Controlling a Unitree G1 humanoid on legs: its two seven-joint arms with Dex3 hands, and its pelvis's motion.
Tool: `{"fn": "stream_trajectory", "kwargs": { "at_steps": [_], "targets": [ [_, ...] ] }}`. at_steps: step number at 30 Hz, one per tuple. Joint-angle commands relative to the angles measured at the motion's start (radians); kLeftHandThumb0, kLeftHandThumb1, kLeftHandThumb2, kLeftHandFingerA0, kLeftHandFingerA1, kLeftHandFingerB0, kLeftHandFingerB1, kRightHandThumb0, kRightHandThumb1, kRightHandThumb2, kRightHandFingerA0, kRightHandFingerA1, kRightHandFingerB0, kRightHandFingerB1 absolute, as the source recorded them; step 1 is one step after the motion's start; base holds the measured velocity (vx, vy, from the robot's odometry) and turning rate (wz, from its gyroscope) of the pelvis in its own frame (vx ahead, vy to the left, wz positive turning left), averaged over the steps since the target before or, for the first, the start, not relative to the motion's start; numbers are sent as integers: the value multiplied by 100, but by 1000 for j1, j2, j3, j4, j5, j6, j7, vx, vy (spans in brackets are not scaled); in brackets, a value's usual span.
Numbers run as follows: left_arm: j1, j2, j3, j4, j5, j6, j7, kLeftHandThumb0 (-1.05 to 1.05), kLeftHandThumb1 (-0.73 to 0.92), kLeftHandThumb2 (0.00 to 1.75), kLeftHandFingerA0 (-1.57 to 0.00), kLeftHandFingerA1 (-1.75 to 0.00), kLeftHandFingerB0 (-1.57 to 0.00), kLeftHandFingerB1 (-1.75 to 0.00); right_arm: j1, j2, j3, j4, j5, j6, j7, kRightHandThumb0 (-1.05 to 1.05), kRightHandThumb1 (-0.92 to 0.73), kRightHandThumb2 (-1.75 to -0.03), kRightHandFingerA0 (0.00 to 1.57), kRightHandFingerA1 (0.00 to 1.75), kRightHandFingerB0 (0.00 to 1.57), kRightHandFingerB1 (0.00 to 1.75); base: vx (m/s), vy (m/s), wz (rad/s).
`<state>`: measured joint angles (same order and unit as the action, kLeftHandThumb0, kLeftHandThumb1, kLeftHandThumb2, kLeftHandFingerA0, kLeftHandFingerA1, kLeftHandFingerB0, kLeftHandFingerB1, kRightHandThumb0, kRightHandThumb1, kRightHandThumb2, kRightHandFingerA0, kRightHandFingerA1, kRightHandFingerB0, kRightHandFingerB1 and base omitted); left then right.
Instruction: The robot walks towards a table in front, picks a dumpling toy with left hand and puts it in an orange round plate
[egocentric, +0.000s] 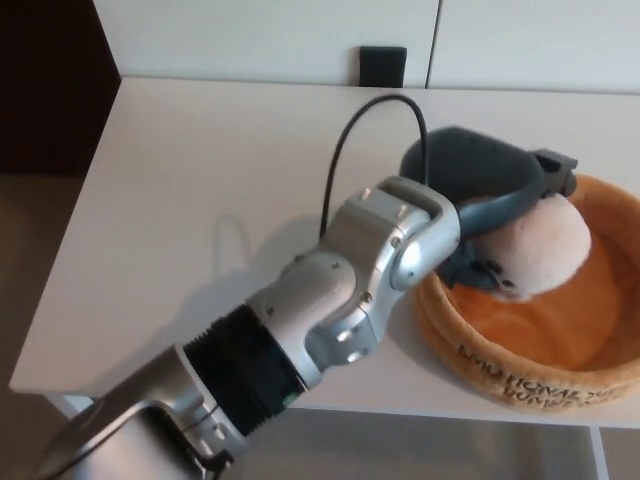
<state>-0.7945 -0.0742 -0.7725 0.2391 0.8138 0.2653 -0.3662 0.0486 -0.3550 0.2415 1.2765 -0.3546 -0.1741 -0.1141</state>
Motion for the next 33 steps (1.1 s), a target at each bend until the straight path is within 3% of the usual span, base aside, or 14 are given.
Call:
{"fn": "stream_trajectory", "kwargs": {
  "at_steps": [1, 4, 7, 8, 9, 10, 13, 28, 29, 33],
  "targets": [
    [20, 5, 10, -39, 45, 104, -55, -86, 48, 94, 0, 0, -10, -28, 6, -2, -10, -2, 7, -3, 12, -43, -68, -60, 73, 46, 30, 30, 0, 0, 0],
    [14, 15, 13, -60, 48, 130, -98, -91, 50, 97, 0, -1, -2, -35, 0, -3, 0, 0, -5, -2, 8, -45, -67, -60, 74, 47, 30, 31, 0, 0, 0],
    [0, 28, 4, -79, 65, 145, -137, -98, 64, 103, 0, -6, -10, -37, -20, -1, -2, 11, -4, 5, 11, -43, -67, -60, 74, 46, 31, 31, 0, 0, 0],
    [-8, 31, 0, -91, 71, 158, -168, -99, 92, 72, 0, -5, -3, -28, -25, 1, -3, 15, -4, 6, 11, -45, -67, -60, 77, 49, 30, 31, 0, 0, 0],
    [-13, 30, 0, -94, 70, 164, -184, -99, 92, 72, 0, -5, -3, -28, -25, 1, -2, 15, -5, 4, 10, -45, -67, -60, 77, 49, 30, 31, 0, 0, 0],
    [-24, 28, -2, -97, 69, 172, -209, -94, 75, 119, 0, -11, -2, -25, -25, -1, -2, 15, -5, -1, 8, -52, -55, -81, 69, 60, 25, 43, 0, 0, 0],
    [-37, 33, 0, -113, 76, 178, -231, -97, 83, 129, 0, -8, 0, -20, -26, -1, -3, 10, -3, -3, 7, -52, -56, -81, 66, 59, 25, 43, 0, 0, 0],
    [-80, 96, 65, -191, 78, 173, -269, -98, 79, 126, 0, -10, 0, -14, -27, 5, 12, 0, -15, 9, -15, -52, -56, -79, 71, 58, 26, 42, 0, 0, 0],
    [-88, 98, 65, -191, 81, 176, -277, -98, 78, 126, 0, -10, 0, -13, -26, 9, 11, -1, -11, 12, -17, -43, -66, -60, 79, 48, 30, 31, 0, 0, 0],
    [-106, 100, 53, -192, 114, 205, -309, -96, 77, 125, 0, -12, 0, -11, -21, 25, 7, -20, 0, -6, -3, -49, -63, -61, 75, 55, 31, 32, 0, 0, 0]
  ]
}}
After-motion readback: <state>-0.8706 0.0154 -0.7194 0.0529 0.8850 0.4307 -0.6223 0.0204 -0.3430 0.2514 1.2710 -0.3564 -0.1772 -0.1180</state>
